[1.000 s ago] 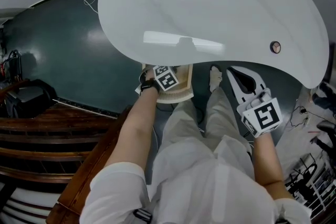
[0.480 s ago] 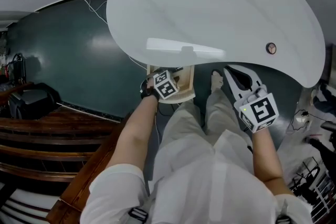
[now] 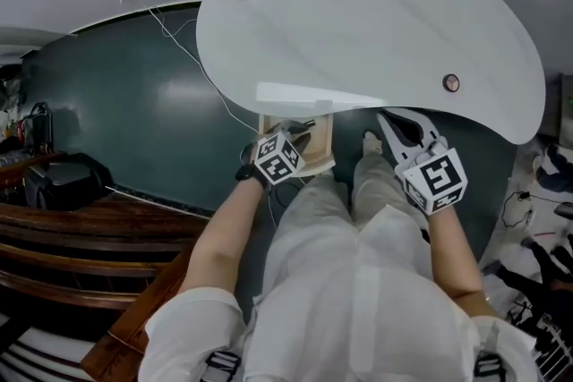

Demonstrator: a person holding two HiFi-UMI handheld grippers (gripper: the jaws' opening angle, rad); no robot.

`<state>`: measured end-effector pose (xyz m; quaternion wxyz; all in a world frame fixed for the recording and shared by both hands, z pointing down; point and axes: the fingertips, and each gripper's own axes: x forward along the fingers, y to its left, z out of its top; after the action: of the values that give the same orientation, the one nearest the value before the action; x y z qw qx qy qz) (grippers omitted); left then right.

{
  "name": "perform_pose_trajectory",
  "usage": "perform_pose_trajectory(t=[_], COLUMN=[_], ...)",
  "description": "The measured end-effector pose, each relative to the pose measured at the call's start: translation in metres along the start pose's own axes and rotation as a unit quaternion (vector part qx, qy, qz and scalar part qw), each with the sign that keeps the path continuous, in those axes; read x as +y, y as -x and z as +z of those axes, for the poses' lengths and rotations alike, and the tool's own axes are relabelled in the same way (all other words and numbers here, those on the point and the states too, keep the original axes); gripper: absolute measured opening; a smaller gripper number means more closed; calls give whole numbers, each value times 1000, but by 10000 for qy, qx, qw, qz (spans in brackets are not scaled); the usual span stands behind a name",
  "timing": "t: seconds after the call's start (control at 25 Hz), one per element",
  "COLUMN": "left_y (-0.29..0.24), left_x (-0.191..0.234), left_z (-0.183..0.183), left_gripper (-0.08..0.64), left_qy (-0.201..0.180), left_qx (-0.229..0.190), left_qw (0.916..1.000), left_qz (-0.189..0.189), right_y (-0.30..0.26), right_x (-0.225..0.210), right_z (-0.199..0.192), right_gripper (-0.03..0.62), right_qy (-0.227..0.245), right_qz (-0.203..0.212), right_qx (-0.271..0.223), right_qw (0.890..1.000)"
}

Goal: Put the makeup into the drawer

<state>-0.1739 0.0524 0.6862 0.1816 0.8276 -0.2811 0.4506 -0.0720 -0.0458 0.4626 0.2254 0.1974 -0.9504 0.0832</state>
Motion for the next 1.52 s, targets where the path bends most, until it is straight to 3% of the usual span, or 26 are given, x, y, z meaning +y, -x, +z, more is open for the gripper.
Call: perform_pose_trajectory(t=[0.32,0.68,0.88,1.24,1.52], left_y=[66,114,114,100,71], left_x=[11,24,24,30,23], left_z=[56,139,168,239,309], left_gripper=[21,18,18,17,17], left_qy=[103,499,753,1525,1835], left_qx=[-896,-2081,-2328,-2892,-3483], left_qw=[9950,9747,9685,9450,9166], left_qz=[422,650,467,32,-701], right_y=[17,35,51,85,118], right_x=[-9,-36,-54,-107,-151], right_z=[19,25,22,15,-7], right_gripper=[9,9,9,9,9], right_qy=[65,-44,-234,-478,-690], right_qz=[-175,-439,-563,-919,-1186], right_qx=[-194,-335,-351,-282,-141], right_qw=[9996,9985,9975,9942,9904])
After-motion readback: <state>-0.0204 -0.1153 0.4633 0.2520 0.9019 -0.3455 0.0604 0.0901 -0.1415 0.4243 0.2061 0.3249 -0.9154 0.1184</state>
